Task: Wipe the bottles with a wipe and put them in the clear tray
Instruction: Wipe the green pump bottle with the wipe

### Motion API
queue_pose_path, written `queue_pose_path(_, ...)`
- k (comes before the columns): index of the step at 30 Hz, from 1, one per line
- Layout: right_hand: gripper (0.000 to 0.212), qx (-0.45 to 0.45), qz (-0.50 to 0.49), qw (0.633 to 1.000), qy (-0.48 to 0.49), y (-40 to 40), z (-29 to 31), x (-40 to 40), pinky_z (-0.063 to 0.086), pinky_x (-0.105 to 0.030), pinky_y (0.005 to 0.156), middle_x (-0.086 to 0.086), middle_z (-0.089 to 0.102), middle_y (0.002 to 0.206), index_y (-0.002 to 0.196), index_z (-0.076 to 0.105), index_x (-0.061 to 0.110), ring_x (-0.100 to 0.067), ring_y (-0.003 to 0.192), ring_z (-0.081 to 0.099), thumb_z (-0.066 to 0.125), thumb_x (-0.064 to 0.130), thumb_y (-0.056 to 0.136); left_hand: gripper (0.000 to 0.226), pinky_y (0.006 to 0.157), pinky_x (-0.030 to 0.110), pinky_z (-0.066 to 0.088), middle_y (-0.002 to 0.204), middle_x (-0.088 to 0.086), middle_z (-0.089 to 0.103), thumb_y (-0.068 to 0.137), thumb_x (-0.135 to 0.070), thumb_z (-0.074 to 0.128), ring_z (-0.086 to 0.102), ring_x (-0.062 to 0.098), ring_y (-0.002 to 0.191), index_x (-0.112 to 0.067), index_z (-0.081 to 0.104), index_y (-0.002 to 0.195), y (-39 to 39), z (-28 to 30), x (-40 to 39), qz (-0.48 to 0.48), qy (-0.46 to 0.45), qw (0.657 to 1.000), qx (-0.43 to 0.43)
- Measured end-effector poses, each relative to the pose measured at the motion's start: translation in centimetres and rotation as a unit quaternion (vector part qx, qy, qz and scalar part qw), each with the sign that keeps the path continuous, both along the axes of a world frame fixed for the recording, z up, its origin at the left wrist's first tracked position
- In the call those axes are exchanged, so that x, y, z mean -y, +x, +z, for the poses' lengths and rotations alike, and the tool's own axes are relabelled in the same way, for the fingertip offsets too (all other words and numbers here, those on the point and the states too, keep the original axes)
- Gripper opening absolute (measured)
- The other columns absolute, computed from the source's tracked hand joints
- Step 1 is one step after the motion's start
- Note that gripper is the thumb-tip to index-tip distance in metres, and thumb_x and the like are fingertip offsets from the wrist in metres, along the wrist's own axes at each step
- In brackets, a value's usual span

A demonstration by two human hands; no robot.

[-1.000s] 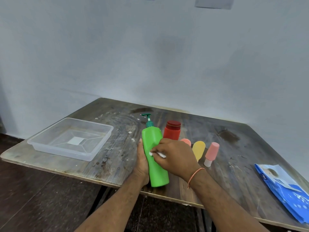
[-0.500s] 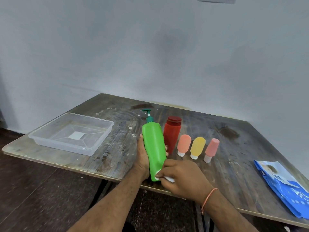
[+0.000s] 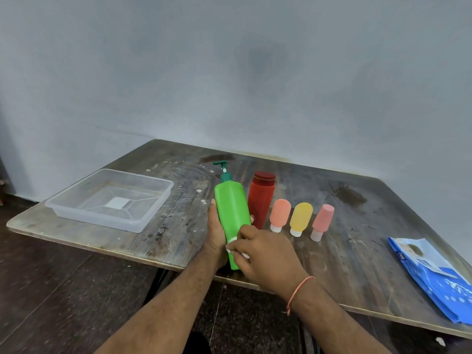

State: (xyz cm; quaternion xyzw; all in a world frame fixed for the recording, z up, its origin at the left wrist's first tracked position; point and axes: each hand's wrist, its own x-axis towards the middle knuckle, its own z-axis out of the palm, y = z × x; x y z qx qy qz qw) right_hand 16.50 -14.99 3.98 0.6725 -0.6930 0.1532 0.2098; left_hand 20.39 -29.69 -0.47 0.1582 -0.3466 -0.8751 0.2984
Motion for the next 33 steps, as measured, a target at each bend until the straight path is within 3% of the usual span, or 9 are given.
queue_pose_path(4,0.027,-0.026,0.014,0.998,0.052,0.3,-0.3,-0.6,0.048,-0.031,0.051,0.012,0.059,0.088,0.1,0.08,0.04,-0.015,0.074,0.066,0.056,0.047,0.091,0.089,0.059,0.034,0.055,0.086,0.022,0.066,0.082,-0.085,0.035,0.063,0.033,0.066,-0.006,0.071,0.101,-0.1,0.4,0.0,-0.027,0.004,0.999,-0.016)
queue_pose_path(8,0.025,-0.039,-0.021,0.999,-0.005,0.6,0.0,0.9,0.044,-0.031,0.049,0.01,0.056,0.085,0.094,0.08,0.035,-0.017,0.072,0.064,0.056,0.044,0.096,0.087,0.061,0.032,0.057,0.082,0.022,0.07,0.097,-0.077,0.025,0.068,0.029,0.067,-0.004,0.071,0.099,0.1,0.1,0.0,0.005,-0.025,1.0,0.016)
queue_pose_path(11,0.022,-0.028,-0.022,0.999,-0.018,0.9,-0.7,1.2,0.05,-0.035,0.05,0.009,0.054,0.088,0.092,0.077,0.032,-0.02,0.072,0.063,0.057,0.04,0.097,0.087,0.06,0.032,0.056,0.08,0.022,0.069,0.097,-0.077,0.025,0.067,0.029,0.065,-0.005,0.073,0.094,0.1,0.1,0.3,0.008,-0.022,0.999,0.024)
queue_pose_path(15,0.024,-0.014,0.034,0.998,0.046,0.0,-1.5,-0.8,0.054,-0.037,0.053,0.012,0.056,0.094,0.103,0.078,0.038,-0.016,0.076,0.066,0.055,0.043,0.096,0.092,0.059,0.033,0.056,0.089,0.021,0.068,0.08,-0.09,0.037,0.065,0.032,0.067,-0.008,0.076,0.096,-0.2,0.0,0.4,-0.014,-0.006,1.0,0.001)
queue_pose_path(18,0.026,-0.004,0.048,0.996,0.072,-0.9,-1.9,-2.3,0.055,-0.035,0.056,0.014,0.058,0.097,0.107,0.078,0.04,-0.012,0.08,0.066,0.056,0.044,0.095,0.096,0.058,0.033,0.055,0.088,0.019,0.069,0.082,-0.092,0.033,0.065,0.03,0.065,-0.006,0.075,0.098,-0.4,-0.4,0.3,-0.017,-0.008,1.0,-0.002)
queue_pose_path(22,0.02,0.045,0.025,0.998,0.04,-2.8,-3.1,-3.8,0.052,-0.03,0.061,0.017,0.061,0.099,0.107,0.078,0.041,-0.008,0.087,0.065,0.061,0.042,0.096,0.099,0.06,0.034,0.054,0.09,0.019,0.069,0.08,-0.093,0.036,0.065,0.031,0.067,-0.004,0.071,0.107,-0.2,-0.5,0.2,-0.006,-0.009,1.0,-0.012)
queue_pose_path(25,0.018,0.147,-0.007,0.989,-0.007,-4.1,-4.4,-4.6,0.053,-0.023,0.072,0.022,0.064,0.104,0.107,0.08,0.042,-0.001,0.096,0.065,0.068,0.037,0.096,0.1,0.062,0.034,0.054,0.092,0.02,0.067,0.079,-0.093,0.039,0.065,0.031,0.069,-0.003,0.067,0.112,-0.2,-0.6,0.3,0.009,-0.018,1.0,-0.015)
queue_pose_path(29,0.016,0.383,-0.034,0.92,-0.082,-5.0,-5.8,-4.5,0.054,-0.021,0.082,0.02,0.072,0.101,0.102,0.084,0.036,-0.004,0.097,0.071,0.082,0.022,0.094,0.094,0.06,0.034,0.054,0.087,0.018,0.069,0.087,-0.089,0.029,0.066,0.029,0.065,-0.005,0.071,0.102,0.0,-0.4,0.1,0.028,-0.033,0.999,-0.023)
queue_pose_path(33,0.013,0.631,-0.046,0.76,-0.146,-6.2,-5.1,-4.4,0.051,-0.025,0.061,0.0,0.076,0.079,0.101,0.084,0.021,-0.013,0.068,0.063,0.079,0.01,0.096,0.095,0.061,0.035,0.056,0.088,0.018,0.069,0.08,-0.093,0.037,0.066,0.03,0.066,-0.008,0.072,0.102,0.4,-0.3,-0.3,0.055,-0.039,0.997,-0.026)
